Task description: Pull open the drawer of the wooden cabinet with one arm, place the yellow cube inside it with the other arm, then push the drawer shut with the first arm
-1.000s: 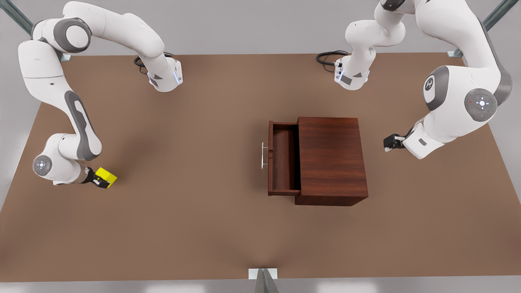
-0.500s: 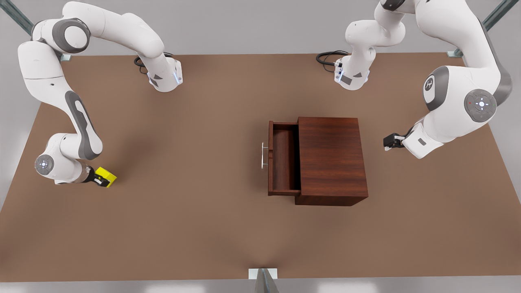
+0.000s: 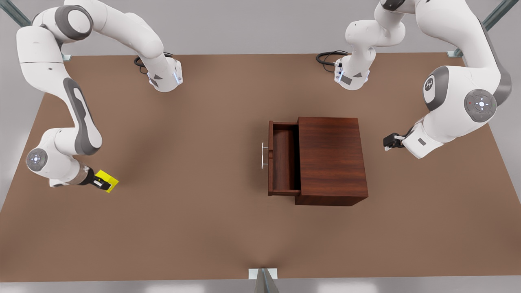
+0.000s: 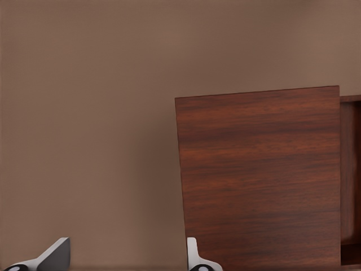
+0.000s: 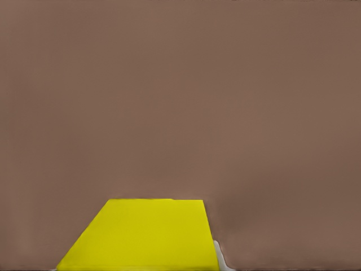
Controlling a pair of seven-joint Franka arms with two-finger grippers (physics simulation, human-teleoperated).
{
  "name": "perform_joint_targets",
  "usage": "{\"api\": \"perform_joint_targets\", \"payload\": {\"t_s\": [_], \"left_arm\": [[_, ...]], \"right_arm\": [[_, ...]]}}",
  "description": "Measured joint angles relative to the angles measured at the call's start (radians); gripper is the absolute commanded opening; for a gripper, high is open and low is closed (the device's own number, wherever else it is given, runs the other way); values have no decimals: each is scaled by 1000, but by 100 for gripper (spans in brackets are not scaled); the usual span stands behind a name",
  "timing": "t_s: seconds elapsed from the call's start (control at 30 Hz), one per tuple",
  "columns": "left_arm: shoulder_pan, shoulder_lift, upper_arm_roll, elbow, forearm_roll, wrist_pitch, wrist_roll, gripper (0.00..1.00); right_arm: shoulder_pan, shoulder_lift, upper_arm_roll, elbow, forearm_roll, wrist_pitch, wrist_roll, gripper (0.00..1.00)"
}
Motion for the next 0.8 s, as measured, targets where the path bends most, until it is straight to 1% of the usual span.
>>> {"api": "perform_joint_targets", "payload": {"t_s": [0.1, 0.23, 0.4, 0.53, 0.67, 0.8], "left_arm": [[0, 0, 0, 0, 0, 0, 1, 100], [0, 0, 0, -1, 0, 0, 1, 100], [-1, -4, 0, -6, 1, 0, 2, 100], [-1, -6, 0, -9, 1, 2, 2, 100], [-1, -6, 0, -9, 2, 4, 3, 100], [-1, -6, 0, -9, 2, 5, 3, 100]], "right_arm": [[62, -35, 30, 9, 46, -47, 36, 63], [178, -79, 26, 15, 121, -91, 106, 64], [377, -98, 7, 64, 198, -127, 246, 64], [544, -91, -7, 189, 239, -175, 399, 64], [710, -40, -29, 339, 251, -244, 569, 64], [919, 37, -111, 521, 251, -300, 753, 64]]}}
